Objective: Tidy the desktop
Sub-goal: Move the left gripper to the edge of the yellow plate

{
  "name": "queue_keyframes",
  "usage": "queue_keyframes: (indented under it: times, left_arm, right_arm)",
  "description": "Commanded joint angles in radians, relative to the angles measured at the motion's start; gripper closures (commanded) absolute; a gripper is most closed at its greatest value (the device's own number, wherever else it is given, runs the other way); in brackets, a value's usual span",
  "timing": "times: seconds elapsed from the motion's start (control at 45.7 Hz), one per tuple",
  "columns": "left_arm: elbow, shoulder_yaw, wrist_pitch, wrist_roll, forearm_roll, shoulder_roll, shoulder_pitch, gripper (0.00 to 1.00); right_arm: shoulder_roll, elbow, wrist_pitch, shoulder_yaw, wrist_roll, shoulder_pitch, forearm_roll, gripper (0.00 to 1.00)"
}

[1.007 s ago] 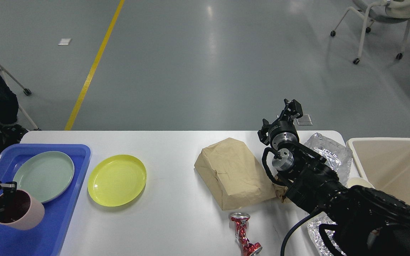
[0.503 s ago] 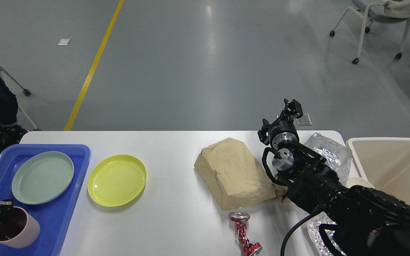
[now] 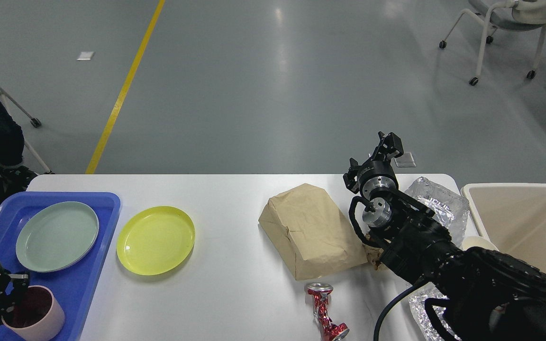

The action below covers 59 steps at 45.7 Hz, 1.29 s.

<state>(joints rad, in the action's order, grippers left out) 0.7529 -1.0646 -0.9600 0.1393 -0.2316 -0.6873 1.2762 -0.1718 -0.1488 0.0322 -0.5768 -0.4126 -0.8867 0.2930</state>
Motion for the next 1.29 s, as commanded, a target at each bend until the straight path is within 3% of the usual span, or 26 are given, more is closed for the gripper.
queue_keyframes:
  times: [0.0, 0.109, 0.306, 0.394, 0.481, 0.635, 0.744, 0.766, 0.853, 0.919, 1.094, 1.269]
  left_arm:
    - [0.008, -0.001, 0.000, -0.003, 0.000, 0.000, 0.000, 0.73]
    - [0.019, -0.014, 0.000, -0.006, 0.000, 0.000, 0.014, 0.66]
    - [0.086, -0.052, 0.000, -0.015, 0.000, -0.008, 0.092, 0.35]
    - [0.092, -0.103, 0.000, -0.033, 0.000, -0.009, 0.135, 0.21]
    - [0.094, -0.158, 0.000, -0.067, 0.000, -0.009, 0.179, 0.16]
    - [0.092, -0.202, 0.000, -0.184, 0.015, -0.001, 0.241, 0.15]
    - [0.092, -0.204, 0.000, -0.331, 0.044, 0.029, 0.267, 0.15]
    - [0.092, -0.204, 0.000, -0.389, 0.049, 0.046, 0.278, 0.15]
    - [0.094, -0.204, 0.000, -0.464, 0.051, 0.077, 0.298, 0.15]
    - [0.095, -0.204, 0.016, -0.468, 0.051, 0.112, 0.313, 0.15]
    - [0.163, -0.206, 0.242, -0.454, 0.052, 0.222, 0.316, 0.15]
    - [0.171, -0.206, 0.268, -0.402, 0.077, 0.267, 0.330, 0.15]
  right_arm:
    - [-0.002, 0.000, 0.000, 0.000, 0.000, 0.000, 0.000, 0.00]
    - [0.000, 0.000, 0.000, 0.000, 0.000, 0.000, 0.000, 0.00]
    - [0.000, 0.000, 0.000, 0.000, 0.000, 0.000, 0.000, 0.00]
    - [0.000, 0.000, 0.000, 0.000, 0.000, 0.000, 0.000, 0.00]
    - [0.000, 0.000, 0.000, 0.000, 0.000, 0.000, 0.000, 0.00]
    - [0.000, 0.000, 0.000, 0.000, 0.000, 0.000, 0.000, 0.00]
    - [0.000, 0.000, 0.000, 0.000, 0.000, 0.000, 0.000, 0.00]
    - [0.000, 0.000, 0.000, 0.000, 0.000, 0.000, 0.000, 0.00]
    - [0.000, 0.000, 0.000, 0.000, 0.000, 0.000, 0.000, 0.00]
    - [0.000, 0.000, 0.000, 0.000, 0.000, 0.000, 0.000, 0.00]
    - [0.000, 0.000, 0.000, 0.000, 0.000, 0.000, 0.000, 0.00]
    - [0.000, 0.000, 0.000, 0.000, 0.000, 0.000, 0.000, 0.00]
